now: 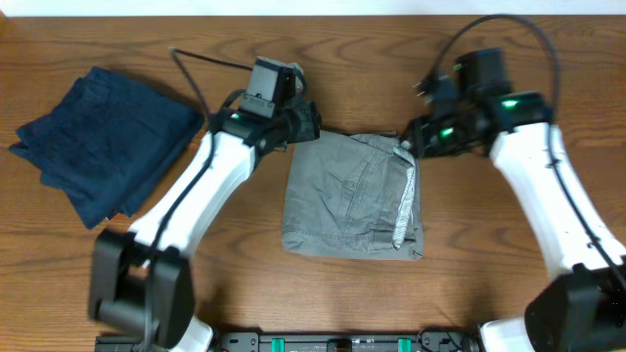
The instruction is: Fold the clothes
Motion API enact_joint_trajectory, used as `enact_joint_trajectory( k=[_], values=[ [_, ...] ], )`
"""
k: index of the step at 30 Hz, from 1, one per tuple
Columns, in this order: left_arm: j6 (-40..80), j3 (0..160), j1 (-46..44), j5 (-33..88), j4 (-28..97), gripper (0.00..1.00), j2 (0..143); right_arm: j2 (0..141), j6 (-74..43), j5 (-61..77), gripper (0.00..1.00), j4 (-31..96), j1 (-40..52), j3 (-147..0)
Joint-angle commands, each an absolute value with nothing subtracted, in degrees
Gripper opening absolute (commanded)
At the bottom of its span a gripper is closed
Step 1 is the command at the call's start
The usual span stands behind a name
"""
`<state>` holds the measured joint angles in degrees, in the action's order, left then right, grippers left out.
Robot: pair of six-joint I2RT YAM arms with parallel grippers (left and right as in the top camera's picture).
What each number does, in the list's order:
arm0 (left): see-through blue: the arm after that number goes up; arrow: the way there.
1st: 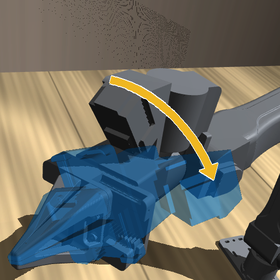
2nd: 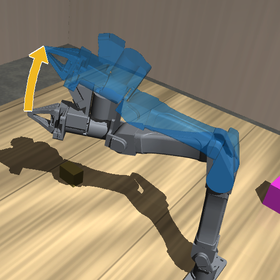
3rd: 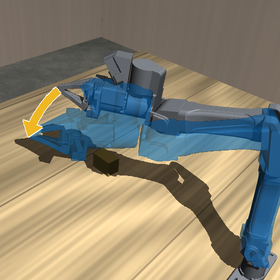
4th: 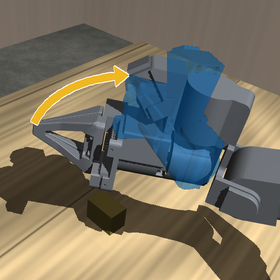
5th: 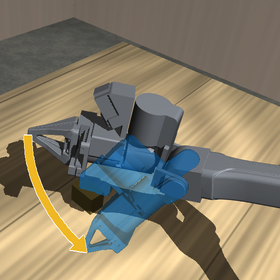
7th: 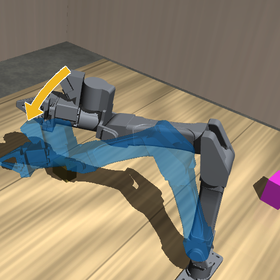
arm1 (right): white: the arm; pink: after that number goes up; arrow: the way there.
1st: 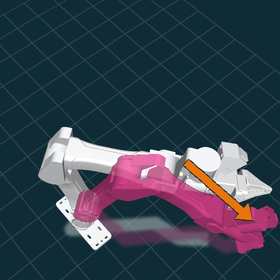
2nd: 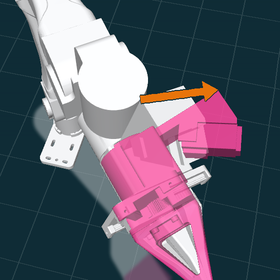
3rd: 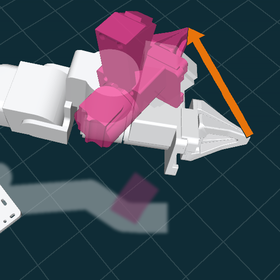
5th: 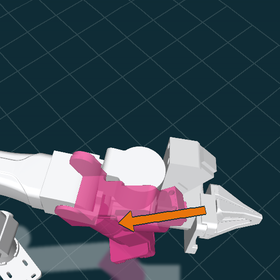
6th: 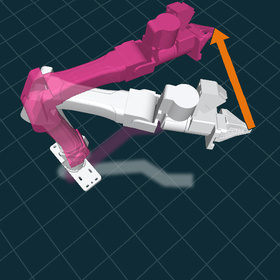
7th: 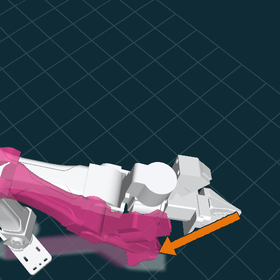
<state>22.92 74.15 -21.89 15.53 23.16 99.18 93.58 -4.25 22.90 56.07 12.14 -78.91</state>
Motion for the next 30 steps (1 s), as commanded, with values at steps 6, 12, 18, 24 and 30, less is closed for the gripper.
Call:
enact_joint_trajectory(
  k=[6, 12, 18, 24, 30],
  values=[
    [17.8, 74.81, -21.76, 12.99, 22.87, 0.48, 111.35, 97.54, -7.75, 28.49, 0.38, 52.29, 25.02, -64.93],
    [17.8, 74.81, -21.76, 12.97, 31.44, 0.47, 113.49, 97.51, -12.29, 24.4, 0.38, 45.91, 26.7, -54.0],
    [18.55, 74.81, -21.67, 13.06, 46.06, 0.47, 113.43, 97.51, -19.27, 3.68, 0.48, 44.84, 21.06, -51.05],
    [22.39, 74.81, -21.71, 25.34, 56.58, 0.47, 113.01, 97.51, -14.7, -2.96, 0.53, 27.18, 11.14, -52.4],
    [23.22, 74.83, -21.74, 27.68, 55.94, 0.47, 107.26, 97.27, -10.0, 4.75, 0.58, 27.46, 7.86, -61.41]
  ],
)
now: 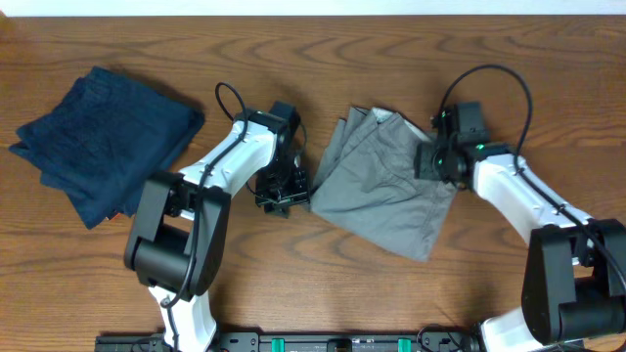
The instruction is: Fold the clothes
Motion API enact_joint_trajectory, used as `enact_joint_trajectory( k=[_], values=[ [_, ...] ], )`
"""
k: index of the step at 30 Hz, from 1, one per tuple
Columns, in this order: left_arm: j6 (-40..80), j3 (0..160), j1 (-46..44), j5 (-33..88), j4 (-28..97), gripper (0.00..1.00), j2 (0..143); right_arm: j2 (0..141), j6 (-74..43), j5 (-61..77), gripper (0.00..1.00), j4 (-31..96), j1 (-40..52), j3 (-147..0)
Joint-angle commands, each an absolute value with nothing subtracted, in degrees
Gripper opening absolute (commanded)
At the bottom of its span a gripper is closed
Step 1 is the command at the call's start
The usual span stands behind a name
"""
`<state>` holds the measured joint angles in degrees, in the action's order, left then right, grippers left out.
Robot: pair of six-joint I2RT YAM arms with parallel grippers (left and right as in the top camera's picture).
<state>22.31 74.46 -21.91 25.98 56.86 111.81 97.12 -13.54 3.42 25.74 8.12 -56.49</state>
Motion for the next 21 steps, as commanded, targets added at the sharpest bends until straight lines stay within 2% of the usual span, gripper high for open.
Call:
enact_joint_trajectory(
  k=[1, 2, 3, 5, 8, 13, 21],
  values=[
    [23.18, 74.83, -21.65, 25.58, 54.15, 0.48, 105.89, 97.19, -9.8, 4.99, 0.58, 29.3, 7.97, -63.05],
    [22.74, 74.83, -21.65, 23.46, 51.77, 0.53, 104.71, 97.08, -9.76, 4.97, 0.59, 31.27, 8.29, -64.55],
    [20.97, 74.83, -21.65, 21.52, 48.29, 0.67, 103.46, 96.99, -9.72, 4.97, 0.6, 32.93, 8.56, -65.73],
    [16.58, 74.83, -21.65, 20.49, 41.85, 0.85, 102.08, 96.97, -9.76, 4.97, 0.61, 35.46, 9.17, -67.24],
    [10.07, 74.83, -21.56, 20.75, 33.08, 0.98, 102.19, 96.97, -9.8, 4.99, 0.62, 37.93, 10.26, -67.51],
    [3.57, 74.81, -21.56, 33.17, 26.5, 0.98, 106.19, 96.97, -9.78, 4.93, 0.63, 40.4, 11.4, -67.44],
    [3.64, 74.81, -21.61, 42.22, 22.94, 0.98, 115.72, 96.97, -10.28, 4.89, 0.65, 41.56, 11.38, -67.42]
  ],
)
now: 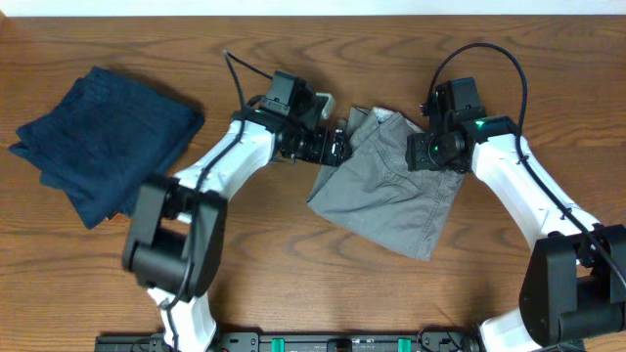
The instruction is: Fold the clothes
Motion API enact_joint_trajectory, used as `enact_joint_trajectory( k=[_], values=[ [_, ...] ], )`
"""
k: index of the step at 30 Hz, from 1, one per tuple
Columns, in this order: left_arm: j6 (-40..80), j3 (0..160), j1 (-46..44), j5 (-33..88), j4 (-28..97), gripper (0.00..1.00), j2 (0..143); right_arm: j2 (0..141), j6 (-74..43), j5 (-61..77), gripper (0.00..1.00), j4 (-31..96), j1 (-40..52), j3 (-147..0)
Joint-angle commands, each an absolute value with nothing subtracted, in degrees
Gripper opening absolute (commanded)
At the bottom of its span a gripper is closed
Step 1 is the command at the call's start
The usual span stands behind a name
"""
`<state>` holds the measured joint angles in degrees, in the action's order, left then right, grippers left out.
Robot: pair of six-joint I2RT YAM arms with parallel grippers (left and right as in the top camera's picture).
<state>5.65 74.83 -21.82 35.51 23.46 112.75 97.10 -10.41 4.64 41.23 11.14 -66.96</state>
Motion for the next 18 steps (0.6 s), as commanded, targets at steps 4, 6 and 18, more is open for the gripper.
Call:
enact_joint_trajectory(
  k=[4, 6, 18],
  values=[
    [4.51, 74.81, -21.87, 48.01, 22.02, 0.98, 120.05, 96.97, -10.24, 4.8, 0.65, 42.11, 11.31, -67.42],
    [4.99, 74.81, -22.59, 50.5, 21.89, 0.98, 121.58, 96.97, -10.24, 4.71, 0.65, 42.26, 11.31, -67.42],
    [7.79, 75.37, -23.73, 49.21, 14.37, 0.06, 120.9, 96.95, -10.24, 3.86, 0.64, 45.58, 10.46, -67.44]
  ],
)
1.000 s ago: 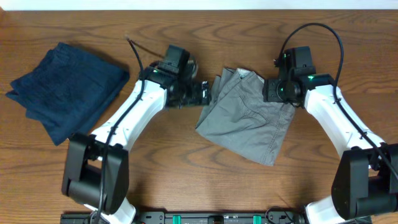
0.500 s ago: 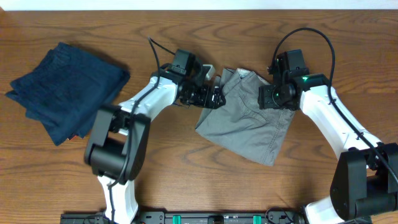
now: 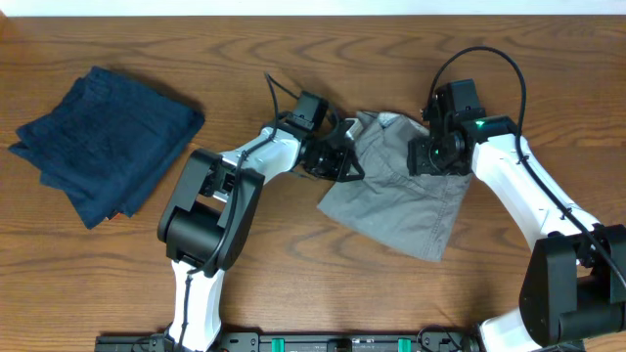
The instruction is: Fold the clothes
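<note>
A grey garment [image 3: 396, 200] lies partly folded and skewed at the table's middle, its long edge running down to the right. My left gripper [image 3: 344, 162] is at its upper left edge, where the cloth is bunched up, and looks shut on that edge. My right gripper [image 3: 424, 156] rests on the garment's upper right part. Its fingers are hidden under the wrist. A dark blue garment [image 3: 103, 137] lies folded at the far left.
Black cables loop above both wrists, one near the left arm [image 3: 279, 93] and one over the right arm [image 3: 479, 59]. The wooden table [image 3: 293, 284] shows bare wood in front of the garments.
My left gripper has moved a little right and down along the grey garment's left edge. The whole garment has shifted slightly to the right. The right gripper has hardly moved.
The grey garment first lay square at the middle, with my grippers at its two upper corners. Then it was turned askew, the left gripper at its left corner. Then the left gripper was at its upper left edge. Now the garment lies slightly further right.
</note>
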Motion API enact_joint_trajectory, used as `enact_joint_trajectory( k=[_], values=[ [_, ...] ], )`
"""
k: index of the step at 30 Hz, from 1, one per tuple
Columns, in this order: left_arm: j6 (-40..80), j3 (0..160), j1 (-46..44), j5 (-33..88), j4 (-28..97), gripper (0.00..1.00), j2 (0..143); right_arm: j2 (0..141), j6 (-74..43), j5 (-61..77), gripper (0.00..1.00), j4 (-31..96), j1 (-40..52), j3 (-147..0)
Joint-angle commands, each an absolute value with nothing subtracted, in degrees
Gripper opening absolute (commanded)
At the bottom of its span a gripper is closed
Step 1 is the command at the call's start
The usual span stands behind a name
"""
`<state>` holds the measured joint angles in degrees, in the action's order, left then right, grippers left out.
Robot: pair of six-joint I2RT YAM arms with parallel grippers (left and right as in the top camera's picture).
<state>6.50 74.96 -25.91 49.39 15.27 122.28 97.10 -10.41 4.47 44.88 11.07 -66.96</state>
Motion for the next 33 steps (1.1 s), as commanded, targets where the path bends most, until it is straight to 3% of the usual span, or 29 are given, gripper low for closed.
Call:
enact_joint_trajectory(
  k=[1, 12, 18, 24, 33],
  values=[
    [7.79, 75.79, -22.76, 48.4, 14.57, 0.06, 120.2, 96.86, -10.24, 3.86, 0.63, 46.0, 10.07, -67.44],
    [6.02, 83.83, -1.8, 26.09, 28.25, 0.06, 99.39, 92.77, -10.2, 3.88, 0.62, 47.62, 5.67, -67.44],
    [6.07, 84.16, 14.31, 23.27, 28.69, 0.06, 90.26, 92.12, -10.2, 3.9, 0.62, 48.01, 5.63, -67.44],
    [7.9, 83.81, 29.47, 23.29, 38.76, 0.06, 89.34, 92.12, -10.2, 3.88, 0.62, 48.16, 5.63, -67.44],
    [9.08, 80.55, 39.16, 22.59, 49.52, 0.06, 92.09, 92.12, -10.17, 3.88, 0.63, 48.05, 5.63, -67.44]
  ],
)
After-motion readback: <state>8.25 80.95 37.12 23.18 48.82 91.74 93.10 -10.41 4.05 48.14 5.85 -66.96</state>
